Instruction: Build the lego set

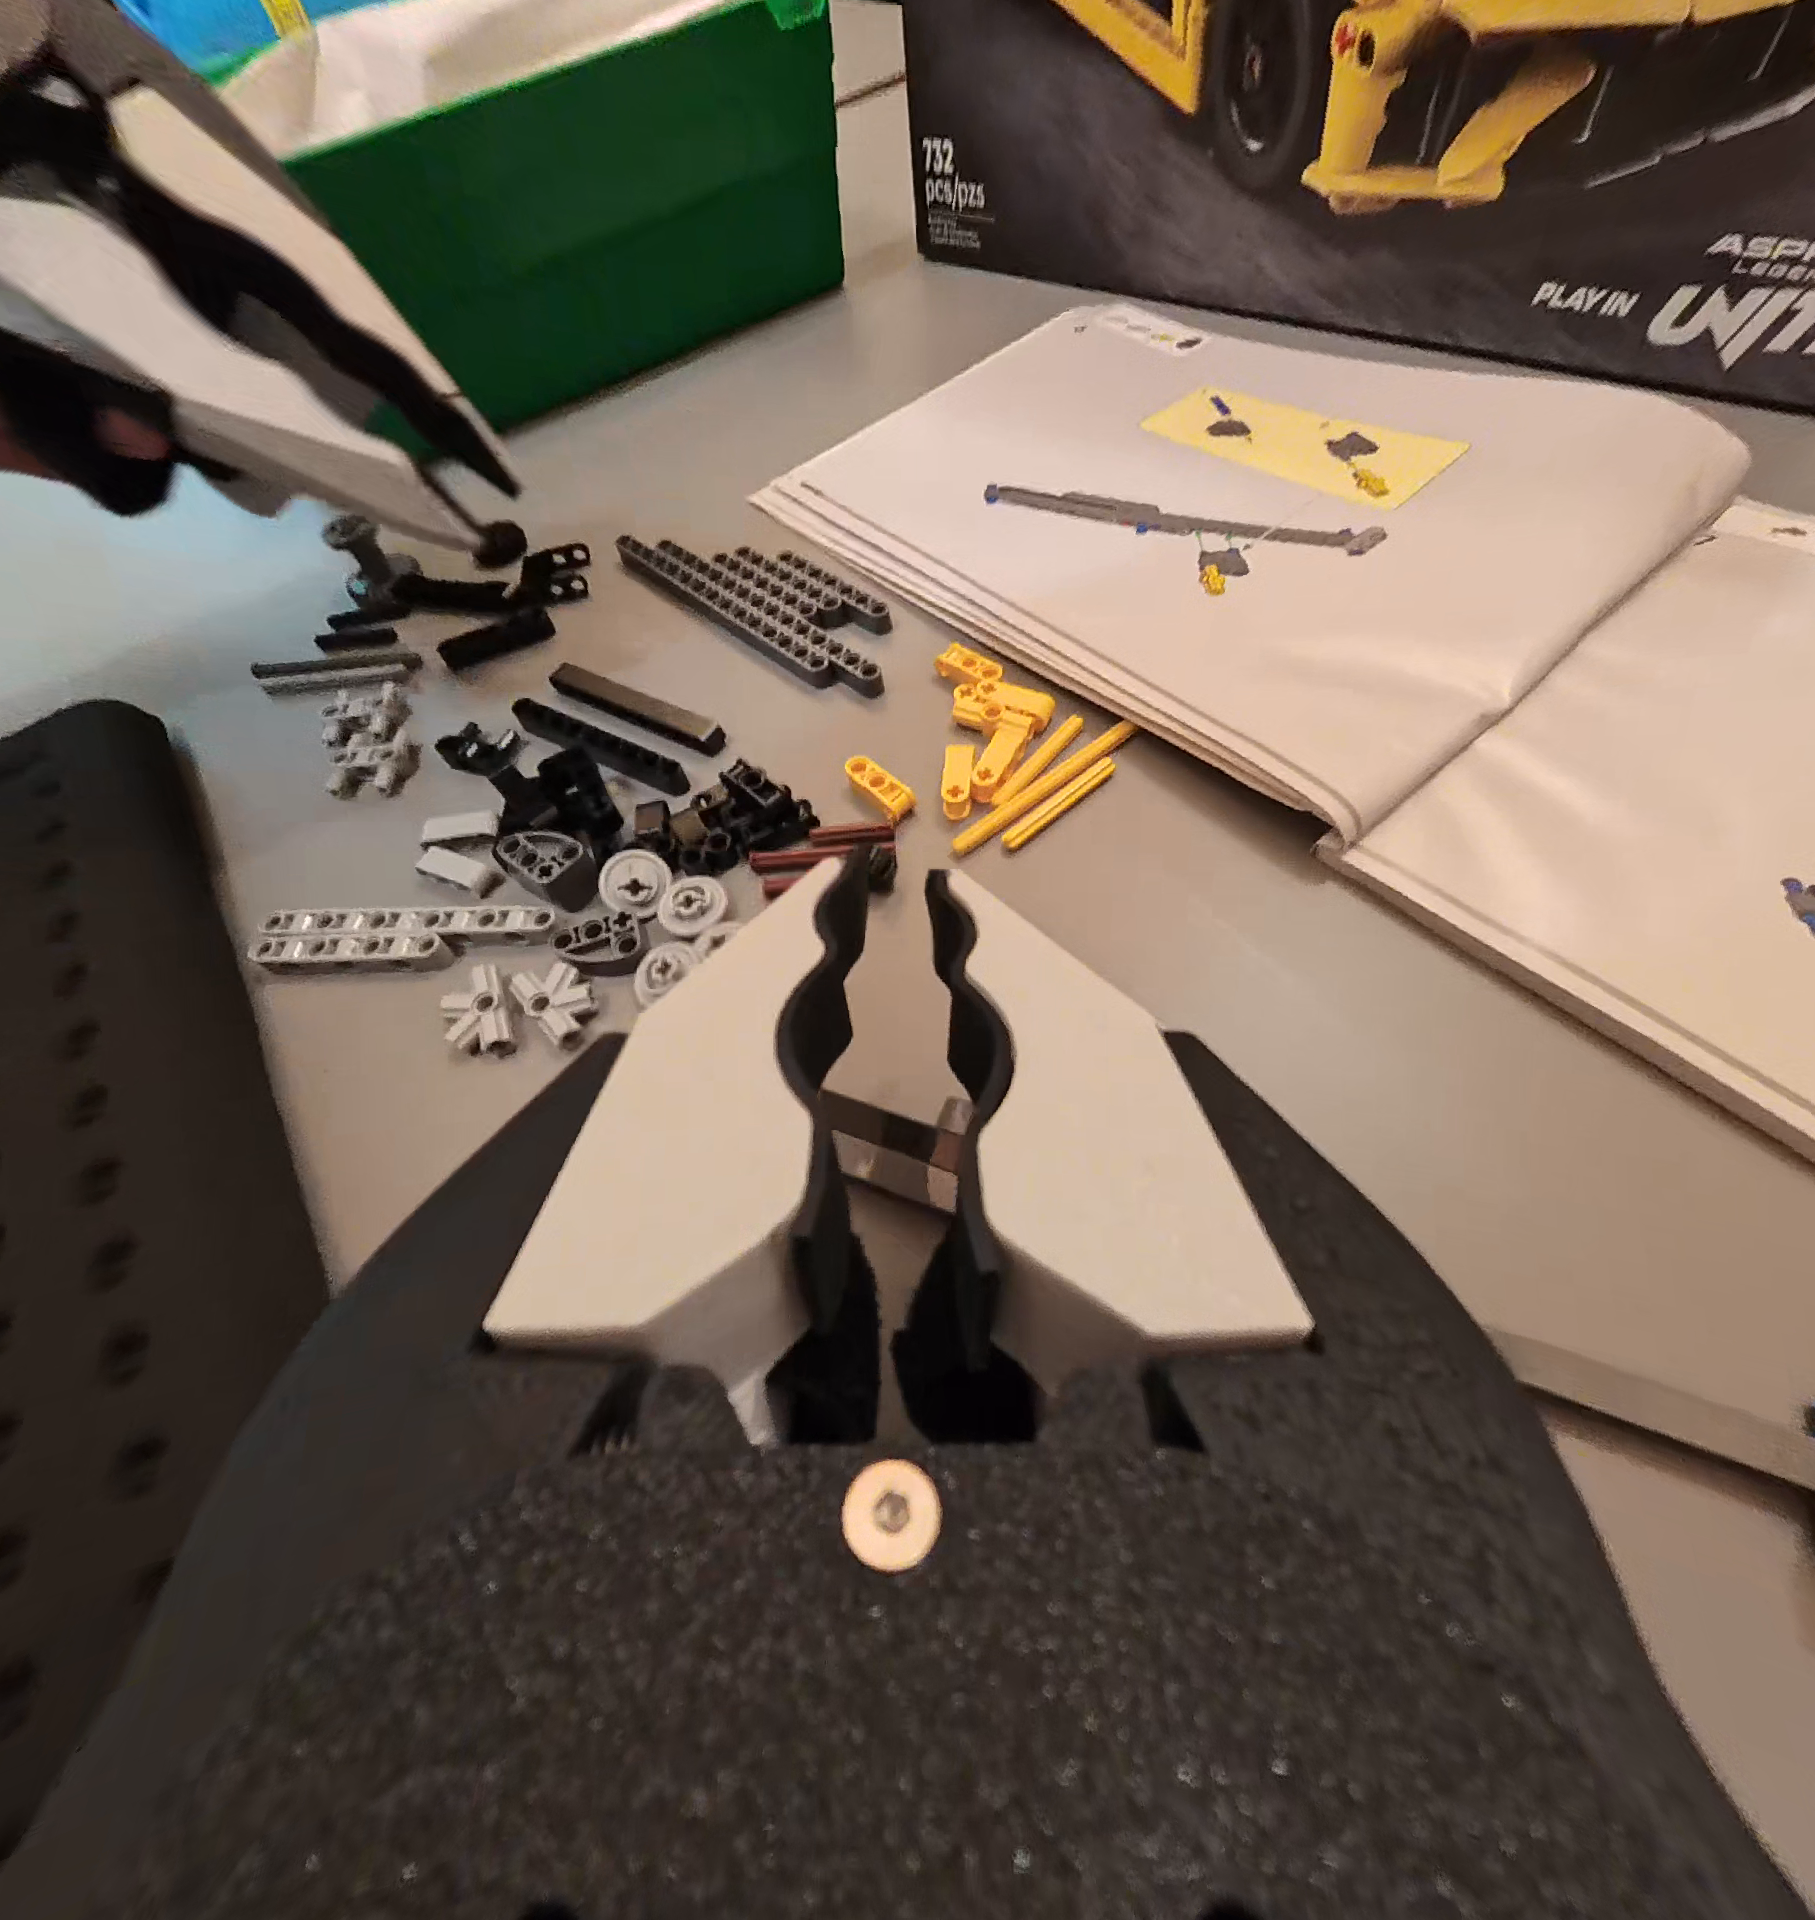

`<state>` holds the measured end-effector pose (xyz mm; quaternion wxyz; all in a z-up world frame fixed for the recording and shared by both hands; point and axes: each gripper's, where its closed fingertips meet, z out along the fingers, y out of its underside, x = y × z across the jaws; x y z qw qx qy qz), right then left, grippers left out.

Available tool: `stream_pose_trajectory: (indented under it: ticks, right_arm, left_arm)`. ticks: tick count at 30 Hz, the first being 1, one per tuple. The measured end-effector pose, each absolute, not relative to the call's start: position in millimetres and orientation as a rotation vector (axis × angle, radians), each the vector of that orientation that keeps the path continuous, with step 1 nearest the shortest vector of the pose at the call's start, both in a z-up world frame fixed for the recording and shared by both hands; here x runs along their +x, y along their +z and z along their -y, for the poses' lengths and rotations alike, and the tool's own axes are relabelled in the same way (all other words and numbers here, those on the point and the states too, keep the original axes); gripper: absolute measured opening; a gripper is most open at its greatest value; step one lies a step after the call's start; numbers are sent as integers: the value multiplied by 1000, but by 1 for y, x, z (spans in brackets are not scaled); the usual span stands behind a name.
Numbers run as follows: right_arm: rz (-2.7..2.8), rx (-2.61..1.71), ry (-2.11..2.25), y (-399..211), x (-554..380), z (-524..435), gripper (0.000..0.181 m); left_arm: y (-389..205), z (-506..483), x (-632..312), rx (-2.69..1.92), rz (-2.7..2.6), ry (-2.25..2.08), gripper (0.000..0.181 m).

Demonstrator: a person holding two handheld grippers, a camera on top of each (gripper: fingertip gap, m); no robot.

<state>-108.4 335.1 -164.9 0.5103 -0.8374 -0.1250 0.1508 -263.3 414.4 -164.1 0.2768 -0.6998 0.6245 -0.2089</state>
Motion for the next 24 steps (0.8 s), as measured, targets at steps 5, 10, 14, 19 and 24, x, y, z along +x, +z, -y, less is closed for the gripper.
stream_pose_trajectory:
  ticks: [5, 10, 14, 19, 24]
  right_arm:
    - [311, -1976, 338, -158, -106, -334, 9]
    - [338, -1987, 342, -160, -111, -332, 9]
    - [360, -1990, 314, -161, -113, -331, 9]
    - [356, -1986, 296, -160, -110, -328, 9]
    - [326, -1977, 310, -157, -105, -327, 9]
  left_arm:
    - [-177, -378, -286, -1934, -1772, -570, 21]
    - [-180, -346, -271, -1854, -1808, -673, 21]
    - [-180, -331, -243, -1797, -1793, -739, 20]
    - [-193, -329, -221, -1744, -1846, -694, 20]
    - [-199, -329, -214, -1731, -1871, -677, 11]
